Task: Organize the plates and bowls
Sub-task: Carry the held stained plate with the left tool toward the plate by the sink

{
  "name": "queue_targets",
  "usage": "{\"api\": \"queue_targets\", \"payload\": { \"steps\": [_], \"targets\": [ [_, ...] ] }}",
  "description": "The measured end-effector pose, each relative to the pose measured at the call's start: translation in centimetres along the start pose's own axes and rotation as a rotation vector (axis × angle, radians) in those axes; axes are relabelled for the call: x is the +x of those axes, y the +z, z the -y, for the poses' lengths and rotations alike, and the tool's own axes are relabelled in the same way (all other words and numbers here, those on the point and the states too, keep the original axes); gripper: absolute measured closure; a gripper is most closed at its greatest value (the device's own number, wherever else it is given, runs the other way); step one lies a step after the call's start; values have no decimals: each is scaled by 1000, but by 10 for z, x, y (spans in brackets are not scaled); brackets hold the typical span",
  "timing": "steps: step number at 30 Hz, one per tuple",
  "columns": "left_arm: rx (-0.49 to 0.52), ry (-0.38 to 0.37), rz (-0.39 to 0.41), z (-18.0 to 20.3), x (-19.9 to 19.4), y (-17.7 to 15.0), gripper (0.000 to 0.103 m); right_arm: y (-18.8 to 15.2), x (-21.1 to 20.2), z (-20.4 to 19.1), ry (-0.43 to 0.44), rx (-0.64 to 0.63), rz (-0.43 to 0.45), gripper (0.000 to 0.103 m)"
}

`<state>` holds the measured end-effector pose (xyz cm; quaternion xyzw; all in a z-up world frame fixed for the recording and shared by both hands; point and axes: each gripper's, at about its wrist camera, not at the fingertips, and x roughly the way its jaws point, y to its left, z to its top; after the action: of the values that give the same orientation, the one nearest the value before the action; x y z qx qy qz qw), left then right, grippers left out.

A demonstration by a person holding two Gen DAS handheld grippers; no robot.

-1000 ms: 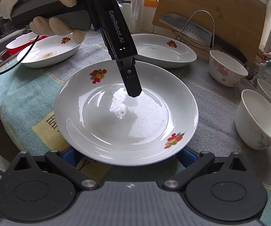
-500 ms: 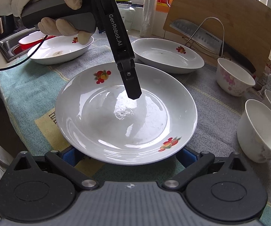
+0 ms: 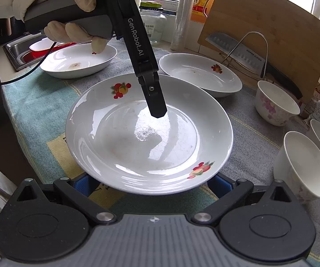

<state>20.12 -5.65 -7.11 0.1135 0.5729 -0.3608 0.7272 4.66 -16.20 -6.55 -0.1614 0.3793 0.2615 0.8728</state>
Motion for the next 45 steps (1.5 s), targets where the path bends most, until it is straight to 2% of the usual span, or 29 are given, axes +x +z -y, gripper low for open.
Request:
{"api": "queue_targets", "payload": {
  "steps": [9,19,36,45],
  "targets": [
    [-59,15,36,-2,-12,-12,27,6,-5,1,38,-34,4,0],
    [-96,28,52,-19,-38,-25,27,29,-1,-14,66,-64,3,0],
    [-146,60,101,-69,-83,-56,27,82,21,-43,109,-93,20,0],
    [-219,96,120,-108,-104,-85,27,114,44,-67,161,-139,34,0]
  ]
}}
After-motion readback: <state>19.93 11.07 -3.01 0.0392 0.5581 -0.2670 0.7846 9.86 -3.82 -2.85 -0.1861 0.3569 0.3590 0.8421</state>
